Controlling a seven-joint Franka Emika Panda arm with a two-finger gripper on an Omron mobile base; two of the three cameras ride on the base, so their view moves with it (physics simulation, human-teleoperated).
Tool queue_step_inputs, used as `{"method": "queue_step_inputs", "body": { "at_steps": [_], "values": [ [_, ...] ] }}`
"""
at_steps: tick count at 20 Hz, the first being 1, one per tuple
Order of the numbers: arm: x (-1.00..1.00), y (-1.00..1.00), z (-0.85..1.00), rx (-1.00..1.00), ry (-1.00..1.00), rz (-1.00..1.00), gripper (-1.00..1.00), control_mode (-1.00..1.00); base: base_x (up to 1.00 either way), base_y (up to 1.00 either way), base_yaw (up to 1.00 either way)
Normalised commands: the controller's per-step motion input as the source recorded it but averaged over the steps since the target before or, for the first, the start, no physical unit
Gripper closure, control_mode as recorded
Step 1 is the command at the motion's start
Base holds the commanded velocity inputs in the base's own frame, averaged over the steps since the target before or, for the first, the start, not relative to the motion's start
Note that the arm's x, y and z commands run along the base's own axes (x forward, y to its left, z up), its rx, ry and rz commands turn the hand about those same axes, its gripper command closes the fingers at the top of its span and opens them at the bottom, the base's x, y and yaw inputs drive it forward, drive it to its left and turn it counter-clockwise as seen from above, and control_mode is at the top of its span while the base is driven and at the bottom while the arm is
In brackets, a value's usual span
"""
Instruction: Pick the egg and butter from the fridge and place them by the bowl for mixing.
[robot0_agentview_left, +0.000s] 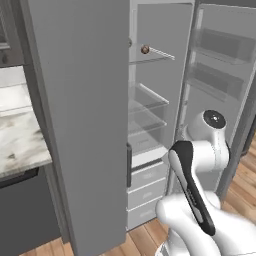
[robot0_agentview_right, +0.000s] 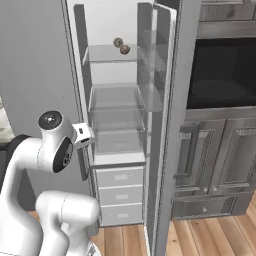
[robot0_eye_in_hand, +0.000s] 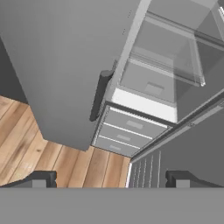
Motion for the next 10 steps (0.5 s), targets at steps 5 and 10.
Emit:
{"method": "queue_step_inputs", "body": {
  "at_steps": [5, 10],
  "values": [
    [0.0, 0.0, 0.0, 0.0, 0.0, 0.0, -1.0, 1.0, 0.23, -0.54, 0.06],
    [0.0, 0.0, 0.0, 0.0, 0.0, 0.0, -1.0, 1.0, 0.34, -0.06, 0.02]
  ]
}}
